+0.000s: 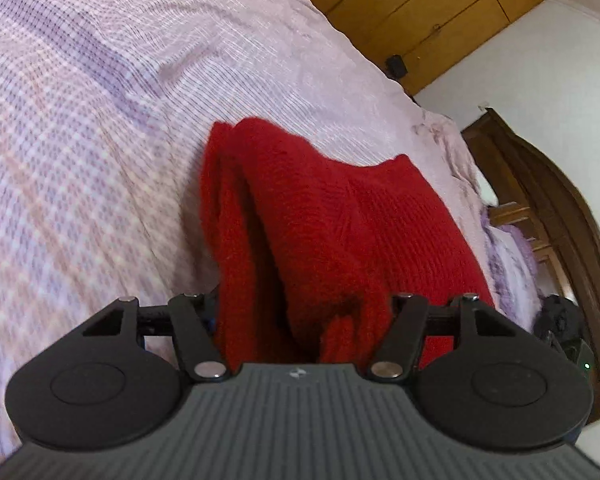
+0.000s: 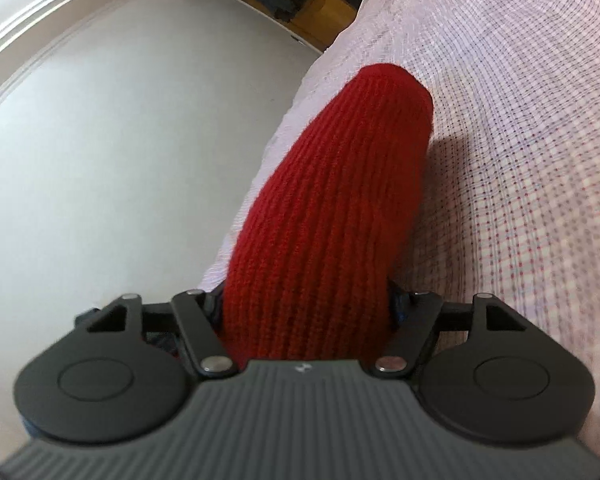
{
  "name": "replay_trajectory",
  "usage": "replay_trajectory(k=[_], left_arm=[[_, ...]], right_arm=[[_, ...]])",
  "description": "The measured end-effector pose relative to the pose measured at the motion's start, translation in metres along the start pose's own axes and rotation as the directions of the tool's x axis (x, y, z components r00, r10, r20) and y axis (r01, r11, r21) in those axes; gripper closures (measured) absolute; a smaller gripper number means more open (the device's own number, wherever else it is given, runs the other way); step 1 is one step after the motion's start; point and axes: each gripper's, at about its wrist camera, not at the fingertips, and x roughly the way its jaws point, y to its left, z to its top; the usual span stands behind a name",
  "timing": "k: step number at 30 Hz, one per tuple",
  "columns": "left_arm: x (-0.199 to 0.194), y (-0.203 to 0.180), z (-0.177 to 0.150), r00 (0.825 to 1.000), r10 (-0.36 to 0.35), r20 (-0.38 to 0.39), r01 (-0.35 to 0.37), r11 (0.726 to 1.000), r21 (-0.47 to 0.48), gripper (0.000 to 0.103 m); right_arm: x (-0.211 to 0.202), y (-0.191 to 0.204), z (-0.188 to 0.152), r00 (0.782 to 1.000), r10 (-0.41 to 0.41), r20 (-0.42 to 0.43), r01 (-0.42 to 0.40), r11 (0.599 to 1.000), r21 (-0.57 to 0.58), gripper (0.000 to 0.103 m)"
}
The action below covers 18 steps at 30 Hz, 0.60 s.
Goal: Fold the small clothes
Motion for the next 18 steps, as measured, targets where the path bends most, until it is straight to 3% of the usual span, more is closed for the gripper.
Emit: replay_trajectory(k=[6,11,14,18], left_arm=[[-0.025,-0.039,-0.048,0.998,-0.038,-0.058,0.04,0.998,0.044,0.036],[-0.03,-0.067,-0.083,0.992,-0.06,-0.108,0.074,0.989,0.13,0.036],[-0.028,-0.075,-0.095,0.991,-0.045,-0.123,0.064,0.985,0.159,0.036],[-0.024,-0.08,-0.109,0.993,0.041,-0.111,-0.013,0.971,0.238,0.036]], right_arm=[[-0.057,0.002,-0.007,0.999,-0.028,-0.044,0.03,0.999,0.043,0.031],[-0.1,0.004,-0.02,0.997,-0.08,-0.023,0.081,0.996,0.03,0.031],[-0.113,-0.002,-0.027,0.993,-0.116,-0.012,0.116,0.993,0.029,0.031],[-0.111,-0.011,-0.042,0.978,-0.206,-0.013,0.206,0.978,0.005,0.031]])
